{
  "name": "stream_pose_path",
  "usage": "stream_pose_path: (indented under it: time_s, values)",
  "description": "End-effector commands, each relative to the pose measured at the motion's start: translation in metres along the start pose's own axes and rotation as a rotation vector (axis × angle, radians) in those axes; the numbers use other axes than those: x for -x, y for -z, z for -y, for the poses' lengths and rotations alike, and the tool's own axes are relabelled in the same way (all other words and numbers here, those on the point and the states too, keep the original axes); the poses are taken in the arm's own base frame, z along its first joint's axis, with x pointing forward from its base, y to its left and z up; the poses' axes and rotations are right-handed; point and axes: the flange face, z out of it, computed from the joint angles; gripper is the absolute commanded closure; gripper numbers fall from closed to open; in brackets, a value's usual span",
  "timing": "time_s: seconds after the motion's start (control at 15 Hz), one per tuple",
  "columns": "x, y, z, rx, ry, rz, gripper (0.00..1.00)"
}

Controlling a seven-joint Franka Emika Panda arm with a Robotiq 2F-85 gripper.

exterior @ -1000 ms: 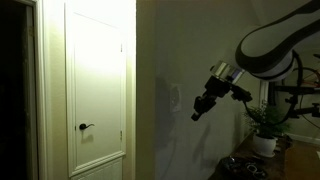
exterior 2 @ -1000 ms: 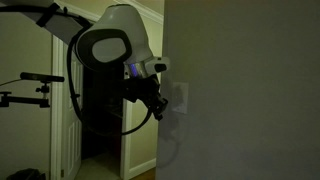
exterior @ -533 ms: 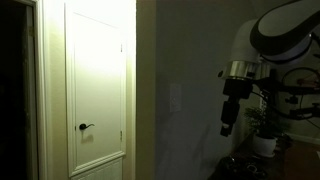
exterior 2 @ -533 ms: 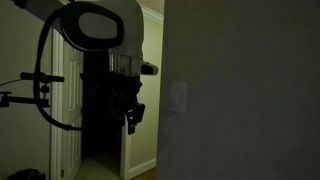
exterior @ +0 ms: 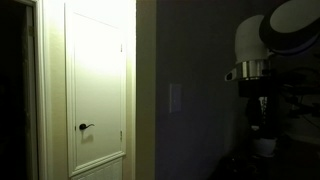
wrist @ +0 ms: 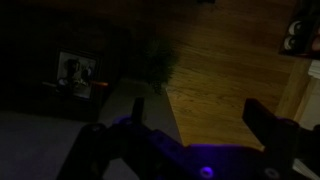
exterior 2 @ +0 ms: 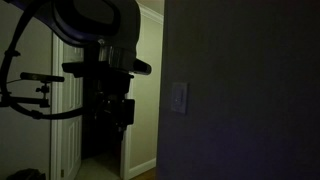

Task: Turn off the light

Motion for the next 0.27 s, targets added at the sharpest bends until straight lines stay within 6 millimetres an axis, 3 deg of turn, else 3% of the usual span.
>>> stream_pose_path:
  time_s: [0.0, 0.2]
  values:
    - [0.0004, 0.0003, 0.0, 0.002, 0.001, 0.006, 0.0]
    - [0.0006, 0.0002, 0.0, 0.004, 0.003, 0.008, 0.0]
